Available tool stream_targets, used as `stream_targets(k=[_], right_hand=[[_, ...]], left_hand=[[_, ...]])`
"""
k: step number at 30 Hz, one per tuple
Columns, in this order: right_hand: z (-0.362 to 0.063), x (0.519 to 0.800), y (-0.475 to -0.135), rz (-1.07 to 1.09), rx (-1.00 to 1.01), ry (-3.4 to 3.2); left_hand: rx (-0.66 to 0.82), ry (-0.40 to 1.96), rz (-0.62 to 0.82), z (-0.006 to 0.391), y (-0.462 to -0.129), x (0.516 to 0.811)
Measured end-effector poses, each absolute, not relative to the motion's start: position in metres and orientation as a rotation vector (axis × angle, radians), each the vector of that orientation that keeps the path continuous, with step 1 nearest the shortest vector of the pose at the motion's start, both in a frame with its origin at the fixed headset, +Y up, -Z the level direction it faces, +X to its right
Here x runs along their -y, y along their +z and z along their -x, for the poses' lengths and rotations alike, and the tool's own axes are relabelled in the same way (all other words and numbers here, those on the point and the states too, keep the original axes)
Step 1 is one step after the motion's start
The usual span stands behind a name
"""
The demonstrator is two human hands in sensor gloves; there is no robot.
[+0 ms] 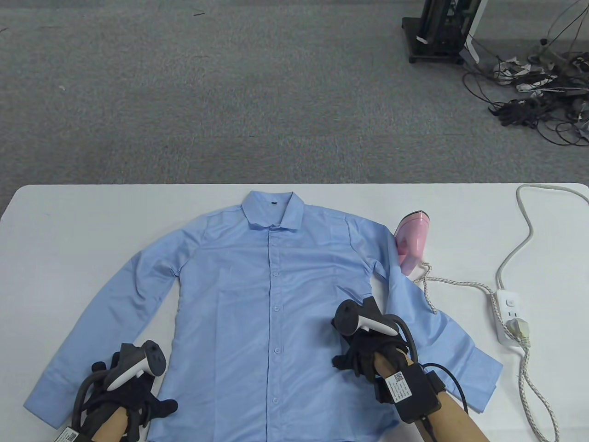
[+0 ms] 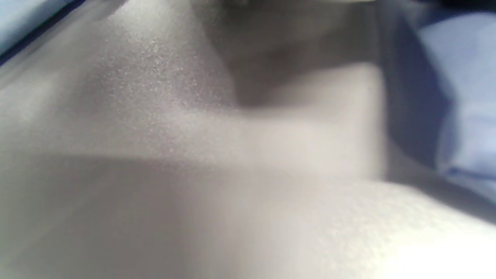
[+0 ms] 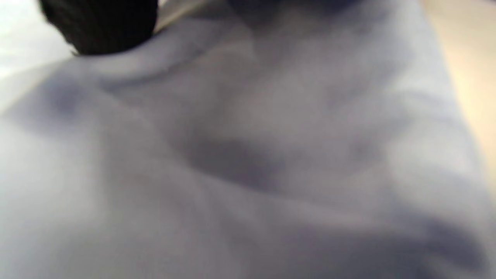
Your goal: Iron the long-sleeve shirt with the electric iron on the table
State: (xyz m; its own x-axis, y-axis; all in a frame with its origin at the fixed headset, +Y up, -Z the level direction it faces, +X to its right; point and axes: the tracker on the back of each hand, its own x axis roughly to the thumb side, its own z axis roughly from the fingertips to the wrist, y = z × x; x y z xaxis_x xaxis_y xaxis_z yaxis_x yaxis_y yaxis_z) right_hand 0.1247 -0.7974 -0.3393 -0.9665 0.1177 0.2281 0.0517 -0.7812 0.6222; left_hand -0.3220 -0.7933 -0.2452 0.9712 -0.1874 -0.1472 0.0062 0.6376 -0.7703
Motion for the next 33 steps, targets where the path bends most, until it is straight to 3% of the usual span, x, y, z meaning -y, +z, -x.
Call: stream_targets(k=[2,3,4,5,7,10,12,16,21,24,29,33], right_hand=[[-0.126,0.773,-0.337,-0.404,-0.839,2.997],[-0.128,0.76,-0.335,-0.397,-0.68,2.996],[-0.133,0.741,-0.333,-0.355,-0.394,2.951],[-0.142,0.725,-0.334,-0.267,-0.194,2.876],[-0.162,0.7,-0.341,-0.059,-0.044,2.782],[-0.207,0.682,-0.361,0.44,-0.043,2.711],[-0.228,0.688,-0.377,0.58,-0.019,2.597],[-0.261,0.709,-0.407,0.84,-0.023,2.514],[-0.274,0.737,-0.428,0.827,-0.005,2.084],[-0.282,0.751,-0.44,0.816,-0.022,1.917],[-0.284,0.755,-0.454,0.764,-0.137,2.04],[-0.292,0.75,-0.461,0.661,-0.091,1.953]], left_hand=[[-0.164,-0.085,0.855,0.318,-0.248,0.779],[-0.146,-0.024,0.811,0.318,-0.25,0.771],[-0.139,0.068,0.742,0.319,-0.254,0.758],[-0.129,0.147,0.683,0.319,-0.26,0.745],[-0.119,0.241,0.567,0.318,-0.271,0.726],[-0.099,0.331,0.309,0.301,-0.281,0.713],[-0.058,0.336,0.214,0.285,-0.285,0.716],[0.028,0.251,0.239,0.238,-0.293,0.74],[0.09,0.076,0.348,0.209,-0.294,0.771],[0.1,0.09,0.449,0.201,-0.297,0.781],[0.105,0.098,0.5,0.189,-0.309,0.786],[0.136,0.004,0.548,0.178,-0.312,0.799]])
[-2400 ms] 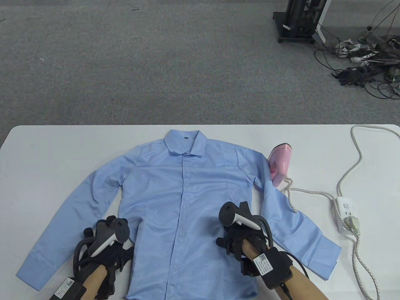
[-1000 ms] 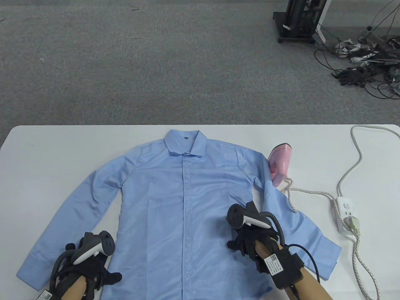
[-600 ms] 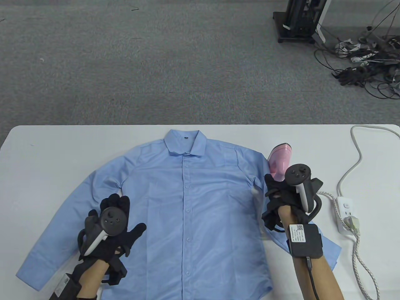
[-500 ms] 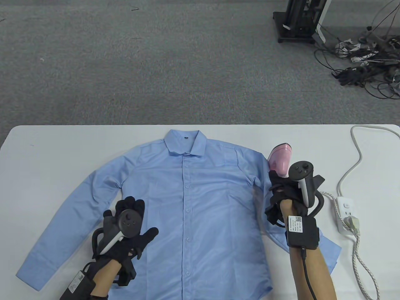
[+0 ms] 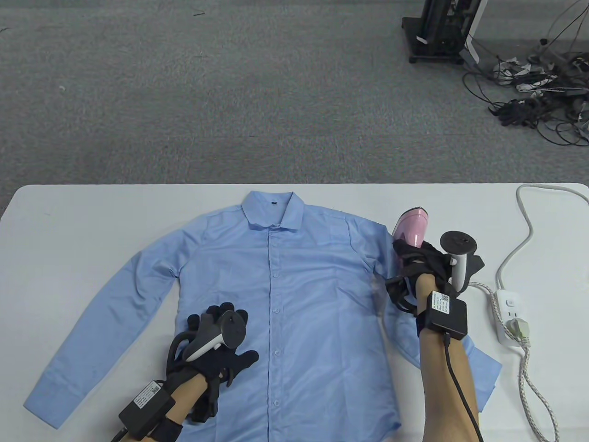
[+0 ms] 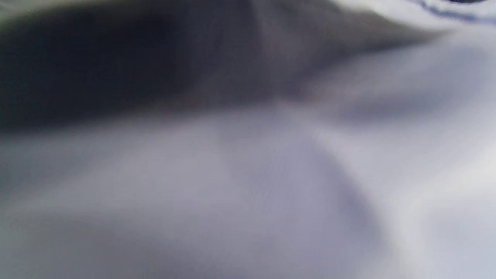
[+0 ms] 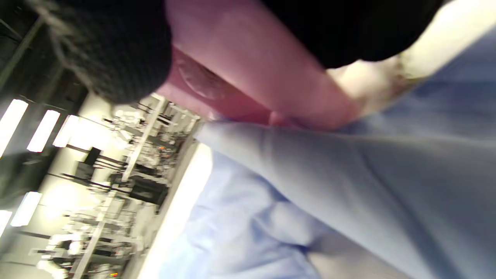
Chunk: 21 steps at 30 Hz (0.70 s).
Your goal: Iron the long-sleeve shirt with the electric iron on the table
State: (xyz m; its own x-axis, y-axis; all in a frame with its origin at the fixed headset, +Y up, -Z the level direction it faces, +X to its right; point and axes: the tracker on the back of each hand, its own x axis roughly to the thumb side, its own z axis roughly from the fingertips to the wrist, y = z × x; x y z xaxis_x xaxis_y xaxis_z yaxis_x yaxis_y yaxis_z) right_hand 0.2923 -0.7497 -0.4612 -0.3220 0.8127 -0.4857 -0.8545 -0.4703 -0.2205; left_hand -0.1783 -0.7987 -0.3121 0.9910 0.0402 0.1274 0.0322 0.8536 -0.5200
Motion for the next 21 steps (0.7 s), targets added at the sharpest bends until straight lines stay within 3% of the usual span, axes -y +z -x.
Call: stream_targets(k=[8,17,21], right_hand=[[-0.307,0.684,-0.455,0.423,0.189,1.939],[-0.273,0.589,-0.432,0.077,0.459,2.027],[-0.237,0.562,-0.429,-0.071,0.267,2.151]], left_hand=[[0.153,-0.032,0.692,0.185,-0.306,0.805],[0.107,0.057,0.566,0.193,-0.312,0.795],[0.109,-0.024,0.579,0.194,-0.314,0.802]])
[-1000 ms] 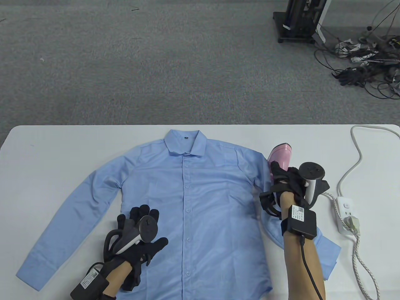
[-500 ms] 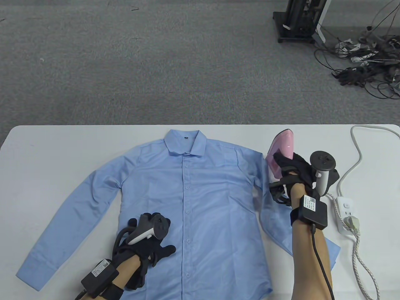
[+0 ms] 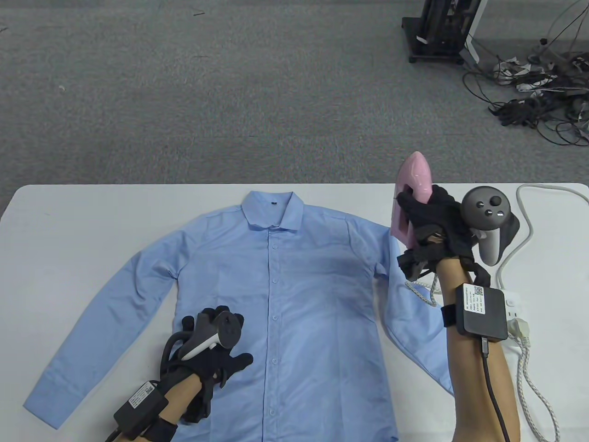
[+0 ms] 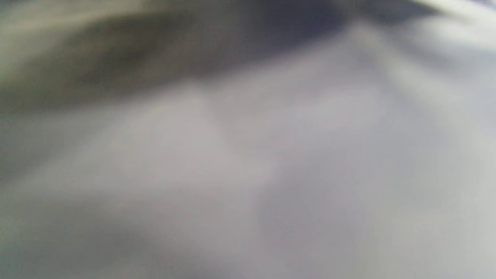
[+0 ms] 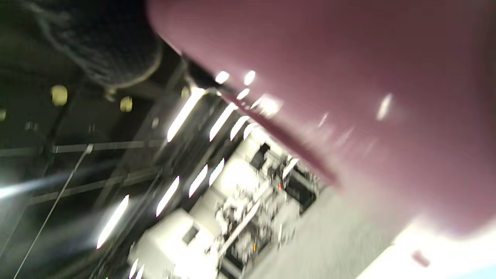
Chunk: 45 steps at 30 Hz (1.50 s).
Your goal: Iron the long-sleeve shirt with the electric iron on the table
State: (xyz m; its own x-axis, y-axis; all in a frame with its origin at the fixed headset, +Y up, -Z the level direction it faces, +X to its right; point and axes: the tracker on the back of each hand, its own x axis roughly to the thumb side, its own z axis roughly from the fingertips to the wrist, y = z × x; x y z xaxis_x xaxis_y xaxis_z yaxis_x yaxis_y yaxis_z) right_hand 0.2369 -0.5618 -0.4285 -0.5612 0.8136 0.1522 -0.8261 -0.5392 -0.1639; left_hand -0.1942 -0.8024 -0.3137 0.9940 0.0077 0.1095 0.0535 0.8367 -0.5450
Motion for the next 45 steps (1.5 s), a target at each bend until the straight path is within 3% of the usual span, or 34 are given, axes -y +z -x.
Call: stream_targets(k=[5,7,9,13,16,21,27,35,45], right_hand=[[-0.172,0.579,-0.438,-0.077,0.043,2.142],[-0.142,0.604,-0.45,-0.063,-0.246,2.074],[-0.119,0.632,-0.462,-0.045,-0.413,1.997],[-0.086,0.684,-0.479,-0.015,-0.58,1.938],[-0.069,0.721,-0.49,0.001,-0.746,1.89],[-0.059,0.757,-0.506,0.004,-0.835,1.826],[-0.058,0.768,-0.516,-0.051,-0.817,1.755],[-0.063,0.765,-0.521,0.037,-0.746,1.888],[-0.117,0.761,-0.522,0.192,-0.622,1.945]], left_hand=[[0.123,-0.024,0.663,0.195,-0.314,0.808],[0.122,-0.033,0.662,0.195,-0.314,0.808],[0.128,-0.027,0.643,0.196,-0.315,0.808],[0.073,0.0,0.487,0.204,-0.319,0.8],[0.02,0.038,0.51,0.213,-0.326,0.795],[0.03,-0.02,0.603,0.217,-0.326,0.811],[0.045,0.027,0.607,0.216,-0.326,0.814],[0.039,0.015,0.608,0.215,-0.326,0.813],[0.031,0.002,0.598,0.215,-0.326,0.812]])
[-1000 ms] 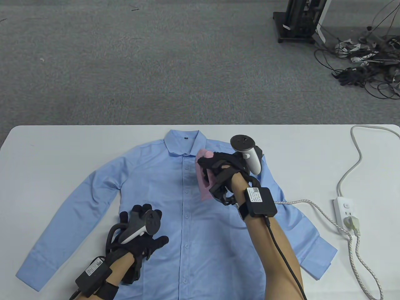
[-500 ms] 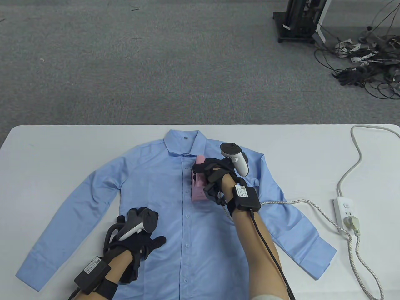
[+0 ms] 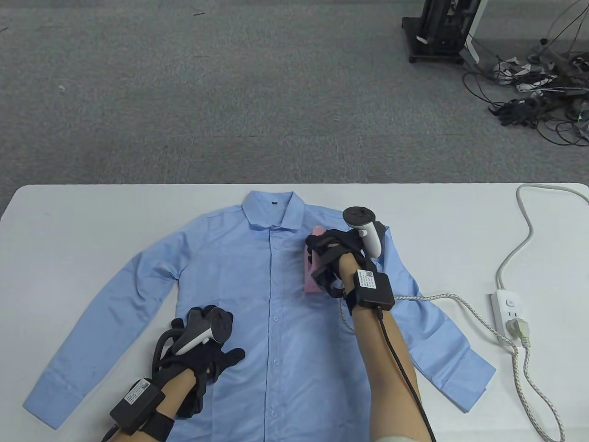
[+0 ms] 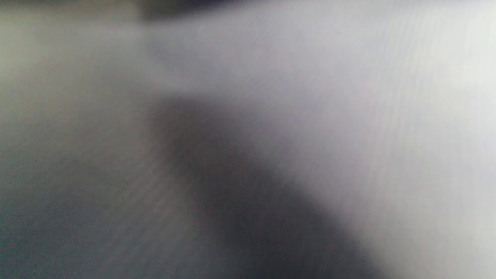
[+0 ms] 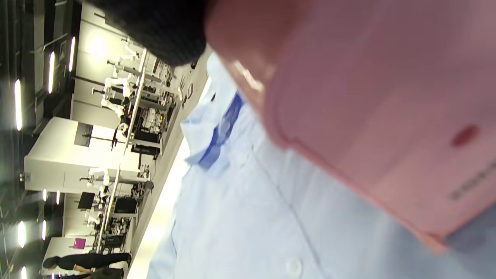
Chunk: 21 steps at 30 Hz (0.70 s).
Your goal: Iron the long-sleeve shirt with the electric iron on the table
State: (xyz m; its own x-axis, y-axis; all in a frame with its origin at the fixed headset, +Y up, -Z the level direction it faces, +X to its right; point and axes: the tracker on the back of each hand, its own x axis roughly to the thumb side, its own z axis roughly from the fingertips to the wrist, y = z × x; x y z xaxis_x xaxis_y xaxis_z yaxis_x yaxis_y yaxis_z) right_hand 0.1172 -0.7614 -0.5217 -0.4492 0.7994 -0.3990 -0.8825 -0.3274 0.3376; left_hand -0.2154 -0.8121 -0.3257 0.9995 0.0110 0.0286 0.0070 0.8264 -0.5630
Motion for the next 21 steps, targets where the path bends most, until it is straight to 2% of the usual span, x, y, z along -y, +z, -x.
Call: stream_targets(k=[8,12,17,21], right_hand=[[-0.157,0.763,-0.518,0.266,-0.512,1.914],[-0.159,0.749,-0.506,0.249,-0.422,1.953],[-0.127,0.709,-0.475,0.15,-0.501,2.026],[-0.091,0.707,-0.45,0.117,-0.532,1.988]], left_hand=[[0.026,0.001,0.6,0.215,-0.325,0.812],[0.029,0.006,0.576,0.214,-0.323,0.81],[0.02,0.058,0.519,0.215,-0.324,0.799],[0.011,0.043,0.516,0.218,-0.325,0.795]])
